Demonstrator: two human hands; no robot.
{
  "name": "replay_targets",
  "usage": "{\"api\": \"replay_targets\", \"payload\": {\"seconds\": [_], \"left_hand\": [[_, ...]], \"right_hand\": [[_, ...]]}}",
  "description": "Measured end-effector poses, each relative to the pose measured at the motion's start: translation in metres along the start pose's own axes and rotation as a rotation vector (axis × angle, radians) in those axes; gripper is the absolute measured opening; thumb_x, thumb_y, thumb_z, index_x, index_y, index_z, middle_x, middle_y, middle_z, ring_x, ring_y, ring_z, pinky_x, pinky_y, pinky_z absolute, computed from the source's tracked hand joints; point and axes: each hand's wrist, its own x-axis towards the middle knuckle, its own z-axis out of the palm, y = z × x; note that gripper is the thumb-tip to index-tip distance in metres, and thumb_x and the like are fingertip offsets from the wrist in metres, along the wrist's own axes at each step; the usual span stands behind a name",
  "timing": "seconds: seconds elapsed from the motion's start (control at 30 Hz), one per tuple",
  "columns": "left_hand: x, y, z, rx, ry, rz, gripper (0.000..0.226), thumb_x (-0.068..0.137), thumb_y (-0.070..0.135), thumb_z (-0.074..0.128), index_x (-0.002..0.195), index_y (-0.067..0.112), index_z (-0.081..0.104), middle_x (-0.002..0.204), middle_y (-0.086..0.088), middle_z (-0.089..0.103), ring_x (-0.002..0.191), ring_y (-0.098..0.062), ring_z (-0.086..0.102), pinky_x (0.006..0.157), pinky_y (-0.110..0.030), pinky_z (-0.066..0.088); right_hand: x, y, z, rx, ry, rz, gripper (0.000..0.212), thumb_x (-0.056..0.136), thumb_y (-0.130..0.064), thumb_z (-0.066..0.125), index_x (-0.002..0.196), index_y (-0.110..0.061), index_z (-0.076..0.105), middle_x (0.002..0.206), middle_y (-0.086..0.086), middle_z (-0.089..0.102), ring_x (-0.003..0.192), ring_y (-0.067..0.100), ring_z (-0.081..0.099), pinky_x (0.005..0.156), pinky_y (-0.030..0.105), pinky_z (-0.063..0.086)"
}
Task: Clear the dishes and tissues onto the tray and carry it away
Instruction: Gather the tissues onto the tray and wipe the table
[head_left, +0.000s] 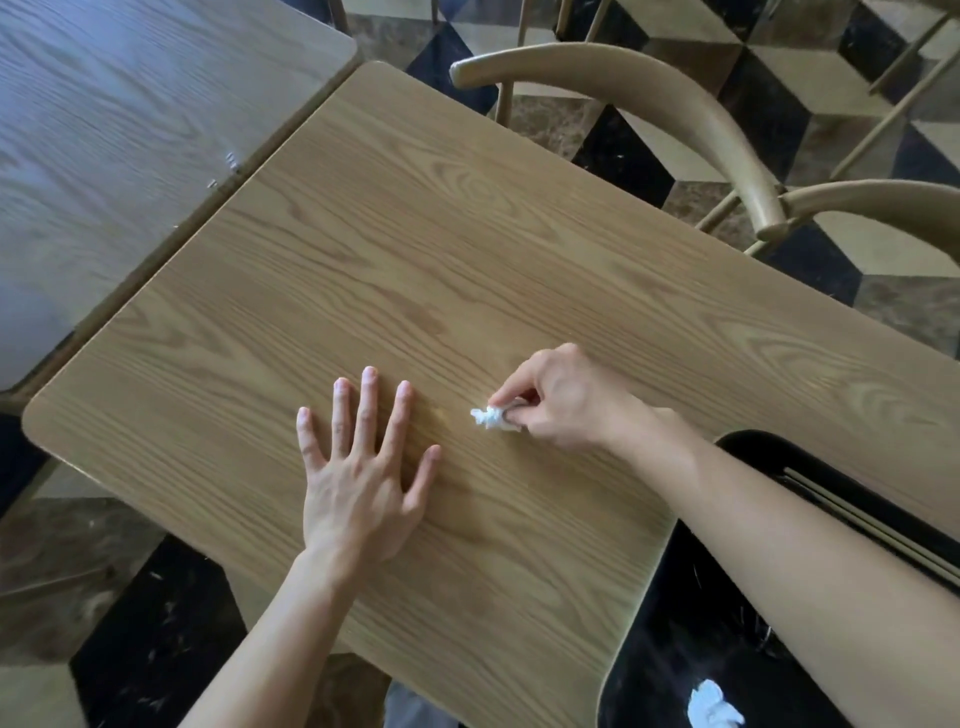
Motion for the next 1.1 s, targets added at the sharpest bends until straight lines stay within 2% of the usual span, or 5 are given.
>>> {"api": "replay_targets", "payload": {"seconds": [0.17,0.47,0.63,0.87,1.1], "left_hand": [[0.001,0.000,0.000,0.001,0.000,0.000,0.076,0.094,0.065,0.029,0.158,0.025,0.023,0.168,-0.009,0.009,0.154,-0.034,0.009,0.118,-0.064,0.007],[0.001,0.001,-0.001,-0.007,-0.006,0.004,0.076,0.096,0.065,0.027,0.159,0.024,0.018,0.169,-0.010,0.007,0.154,-0.034,0.006,0.118,-0.065,0.005],[0.001,0.000,0.001,0.005,-0.011,0.005,0.074,0.097,0.064,0.025,0.160,0.024,0.015,0.169,-0.010,0.005,0.154,-0.034,0.004,0.118,-0.065,0.004],[0.001,0.001,0.001,-0.009,-0.015,0.014,0.072,0.098,0.061,0.022,0.160,0.024,0.013,0.169,-0.010,0.004,0.154,-0.035,0.002,0.118,-0.065,0.002],[0.001,0.000,0.002,0.006,-0.035,0.012,0.070,0.099,0.059,0.017,0.160,0.025,0.008,0.169,-0.010,0.001,0.154,-0.035,-0.002,0.118,-0.065,0.002]], "right_hand": [[0.020,0.034,-0.026,0.116,0.462,0.110,0.020,0.080,-0.011,0.072,0.097,-0.018,0.082,0.098,0.001,0.079,0.087,0.015,0.072,0.087,0.026,0.055],[-0.037,0.012,0.021,0.119,0.125,-0.108,0.017,0.075,-0.008,0.080,0.090,-0.016,0.083,0.089,-0.001,0.078,0.075,0.005,0.066,0.072,0.005,0.045],[-0.016,0.041,-0.005,0.042,0.540,0.123,0.019,0.074,-0.002,0.076,0.089,-0.012,0.082,0.089,0.008,0.079,0.082,0.027,0.073,0.080,0.031,0.054],[-0.072,0.007,0.044,0.190,0.035,-0.097,0.018,0.075,-0.007,0.079,0.089,-0.018,0.083,0.085,-0.005,0.074,0.072,0.007,0.066,0.069,0.020,0.054],[-0.004,0.026,0.015,0.018,0.464,0.081,0.020,0.079,-0.004,0.072,0.094,-0.013,0.081,0.097,0.009,0.075,0.088,0.028,0.070,0.080,0.023,0.046]]}}
